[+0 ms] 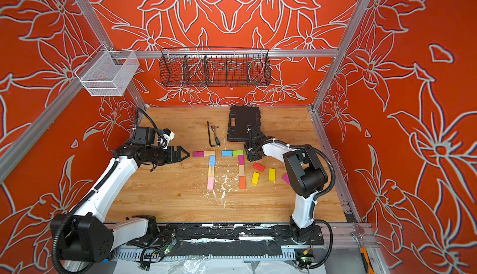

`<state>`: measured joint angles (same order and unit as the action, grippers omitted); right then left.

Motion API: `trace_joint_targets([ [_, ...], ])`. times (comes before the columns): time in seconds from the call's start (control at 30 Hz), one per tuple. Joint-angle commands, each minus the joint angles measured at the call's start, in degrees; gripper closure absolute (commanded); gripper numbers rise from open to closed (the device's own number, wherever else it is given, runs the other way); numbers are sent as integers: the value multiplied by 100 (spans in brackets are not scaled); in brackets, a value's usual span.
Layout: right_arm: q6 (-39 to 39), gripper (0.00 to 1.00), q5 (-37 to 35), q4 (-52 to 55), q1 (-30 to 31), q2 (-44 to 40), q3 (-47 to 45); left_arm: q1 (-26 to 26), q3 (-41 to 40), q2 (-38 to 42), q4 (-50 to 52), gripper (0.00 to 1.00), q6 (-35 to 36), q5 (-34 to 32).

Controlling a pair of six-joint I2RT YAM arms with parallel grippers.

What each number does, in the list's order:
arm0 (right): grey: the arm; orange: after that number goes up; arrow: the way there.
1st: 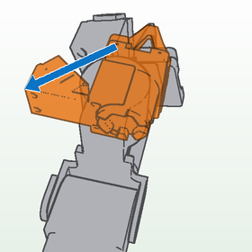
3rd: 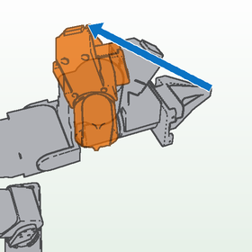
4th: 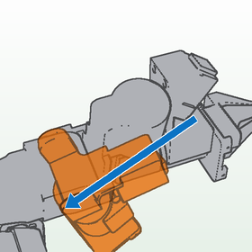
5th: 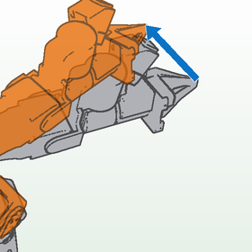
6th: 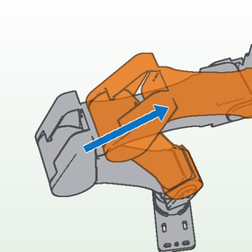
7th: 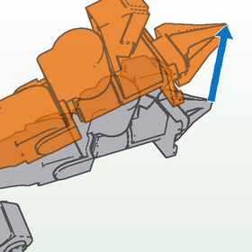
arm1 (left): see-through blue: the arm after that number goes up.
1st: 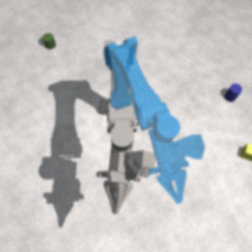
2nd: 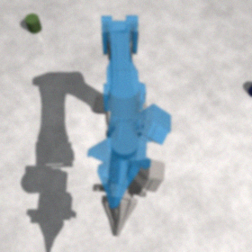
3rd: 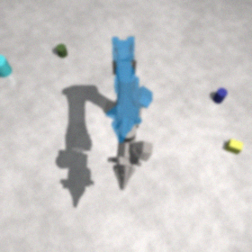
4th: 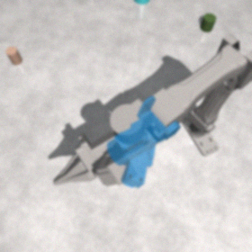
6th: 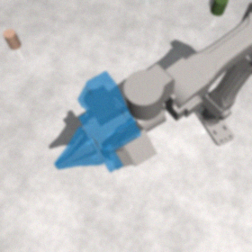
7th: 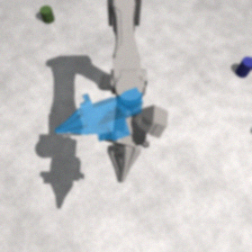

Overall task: Assemble the number 7 with building blocks
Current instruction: Place the building block at the center of the board.

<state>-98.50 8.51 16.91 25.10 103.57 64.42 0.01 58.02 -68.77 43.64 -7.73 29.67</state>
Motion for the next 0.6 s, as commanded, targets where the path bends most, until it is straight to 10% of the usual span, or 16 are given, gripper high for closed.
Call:
trace_joint_targets([
  [0.0,-88,51,-112,408,99,-763,-113,36,-71,19,22,6,48,12],
  [0.17,942,47,-478,948,52,-1691,-140,34,-55,-11,31,6,52,8],
  [0.27,2385,26,-509,1253,-106,-1884,192,34,-54,-9,22,6,76,56],
  [0.43,5114,3,1587,-234,-657,-2276,-145,38,-54,-8,5,6,157,194],
  [0.57,7348,3,2212,1773,-742,-1835,964,34,-45,40,-4,6,209,266],
])
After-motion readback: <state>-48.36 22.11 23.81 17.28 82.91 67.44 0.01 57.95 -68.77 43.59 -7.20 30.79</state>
